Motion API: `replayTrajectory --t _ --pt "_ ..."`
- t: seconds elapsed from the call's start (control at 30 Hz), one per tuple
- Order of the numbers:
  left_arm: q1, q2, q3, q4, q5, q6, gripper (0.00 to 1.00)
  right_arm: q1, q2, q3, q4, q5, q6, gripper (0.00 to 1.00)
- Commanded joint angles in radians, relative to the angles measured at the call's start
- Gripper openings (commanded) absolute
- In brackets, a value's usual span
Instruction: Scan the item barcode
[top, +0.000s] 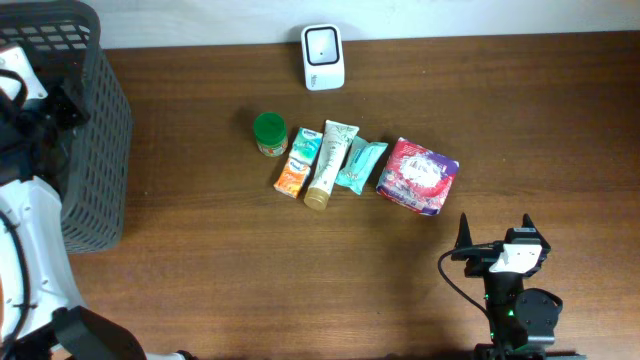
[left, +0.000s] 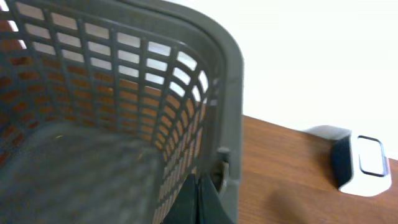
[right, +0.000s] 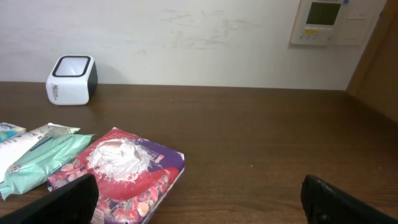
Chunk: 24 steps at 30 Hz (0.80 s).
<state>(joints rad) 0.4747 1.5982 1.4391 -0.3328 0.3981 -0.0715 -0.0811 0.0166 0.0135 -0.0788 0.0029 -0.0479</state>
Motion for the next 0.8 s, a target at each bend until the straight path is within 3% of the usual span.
replayTrajectory --t 0.0,0.1,0.23,0.33,0.43,0.57,0.77 --pt "0.006 -0.028 0.004 -0.003 0.103 0.019 0.0 -0.005 -0.005 -0.008 -0.003 0.009 0.008 0.99" --pt "0.006 -0.028 0.004 -0.005 0.071 0.019 0.0 -0.005 -0.005 -0.008 -0.003 0.009 0.008 0.99" --pt "0.006 -0.013 0.004 -0.024 -0.205 0.011 0.0 -0.005 -0.005 -0.008 -0.003 0.009 0.008 0.99" --pt "0.006 0.006 0.003 -0.029 -0.202 -0.005 0.0 -0.005 -0.005 -0.008 -0.003 0.009 0.008 0.99" --pt "0.006 0.052 0.003 -0.033 0.027 -0.004 0.0 -0.005 -0.005 -0.008 -0.003 0.009 0.008 0.99" --pt "0.006 0.057 0.004 -0.016 0.171 -0.003 0.0 -0.005 -0.005 -0.008 -0.003 0.009 0.008 0.99" --pt "0.006 0.055 0.004 -0.026 0.2 -0.003 0.0 -0.005 -0.005 -0.008 -0.003 0.009 0.008 0.99"
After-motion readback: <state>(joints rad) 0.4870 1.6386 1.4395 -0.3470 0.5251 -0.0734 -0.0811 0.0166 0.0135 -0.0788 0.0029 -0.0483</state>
